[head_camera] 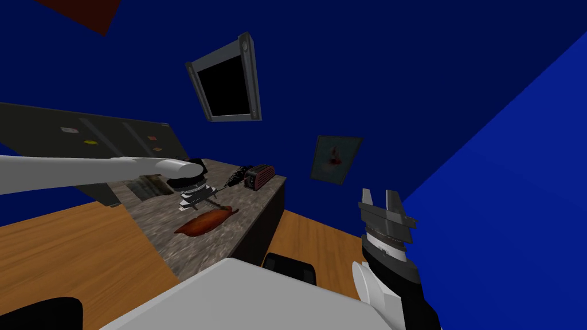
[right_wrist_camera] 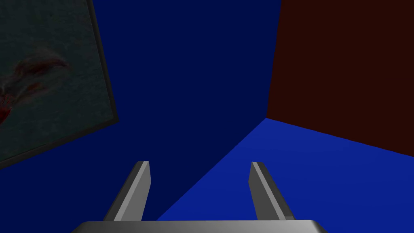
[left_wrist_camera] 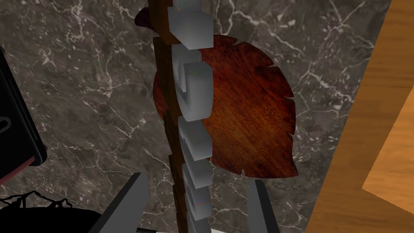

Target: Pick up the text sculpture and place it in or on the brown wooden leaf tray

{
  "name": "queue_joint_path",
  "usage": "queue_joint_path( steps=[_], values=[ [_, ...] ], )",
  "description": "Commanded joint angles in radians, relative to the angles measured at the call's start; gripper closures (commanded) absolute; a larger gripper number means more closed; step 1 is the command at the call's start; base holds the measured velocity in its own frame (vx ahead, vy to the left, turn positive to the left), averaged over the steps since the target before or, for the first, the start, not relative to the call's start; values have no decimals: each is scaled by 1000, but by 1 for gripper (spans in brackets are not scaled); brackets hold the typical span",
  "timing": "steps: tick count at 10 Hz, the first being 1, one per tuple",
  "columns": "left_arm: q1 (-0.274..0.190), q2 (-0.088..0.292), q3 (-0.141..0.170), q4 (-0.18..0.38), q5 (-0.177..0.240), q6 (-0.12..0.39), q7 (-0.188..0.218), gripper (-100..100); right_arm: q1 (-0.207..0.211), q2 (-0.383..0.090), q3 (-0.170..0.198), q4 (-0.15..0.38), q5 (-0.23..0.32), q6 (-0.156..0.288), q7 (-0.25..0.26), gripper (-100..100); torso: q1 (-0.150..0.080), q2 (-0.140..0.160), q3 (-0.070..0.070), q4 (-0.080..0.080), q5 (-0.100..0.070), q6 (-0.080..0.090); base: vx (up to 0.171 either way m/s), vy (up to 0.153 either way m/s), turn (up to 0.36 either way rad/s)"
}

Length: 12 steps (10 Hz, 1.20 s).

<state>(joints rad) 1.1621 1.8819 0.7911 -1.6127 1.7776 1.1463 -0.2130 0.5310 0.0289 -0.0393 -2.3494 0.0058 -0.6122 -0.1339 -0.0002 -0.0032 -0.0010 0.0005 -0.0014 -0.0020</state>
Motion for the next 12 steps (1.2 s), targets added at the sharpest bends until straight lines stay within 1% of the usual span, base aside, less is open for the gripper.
queue_joint_path(
  steps=[1,4,5,6,7,8,9,10,11,12],
  values=[
    [0,0,0,0,0,0,0,-100,0,0,0,0,0,0,0,0,0,0,0,0,0,0,0,0,0],
    [0,0,0,0,0,0,0,-100,0,0,0,0,0,0,0,0,-1,-1,-1,0,0,0,0,0,0],
    [0,0,0,0,0,0,0,0,0,0,0,0,0,0,0,0,-1,-1,-1,0,0,0,0,0,0],
    [-50,-18,-50,50,-50,-50,50,-100,0,0,0,0,0,0,0,0,-1,-1,-1,0,0,0,106,-57,119],
    [-77,-18,-79,97,-62,-73,63,-100,0,0,0,0,0,0,0,0,-4,-6,-3,-1,-1,-1,165,-74,78],
    [-111,-18,-106,126,-97,-97,90,-100,0,0,0,0,0,0,0,0,-5,-10,-6,-2,-1,0,104,-54,-2],
    [-122,-18,-124,137,-146,-110,130,-100,0,0,0,0,0,0,0,0,-5,-9,-5,-2,-1,1,29,-28,-16],
    [-122,-18,-146,154,-182,-126,152,-100,0,0,0,0,0,0,0,0,-3,-5,-3,-2,-1,0,-7,-3,-7],
    [-122,-18,-166,154,-228,-143,152,-100,0,0,0,0,0,0,0,0,-2,-2,-1,-1,0,0,-15,4,6],
    [-122,-18,-170,154,-242,-172,152,-100,0,0,0,0,0,0,0,0,-1,-1,-1,0,0,0,-13,5,-1]
  ],
)
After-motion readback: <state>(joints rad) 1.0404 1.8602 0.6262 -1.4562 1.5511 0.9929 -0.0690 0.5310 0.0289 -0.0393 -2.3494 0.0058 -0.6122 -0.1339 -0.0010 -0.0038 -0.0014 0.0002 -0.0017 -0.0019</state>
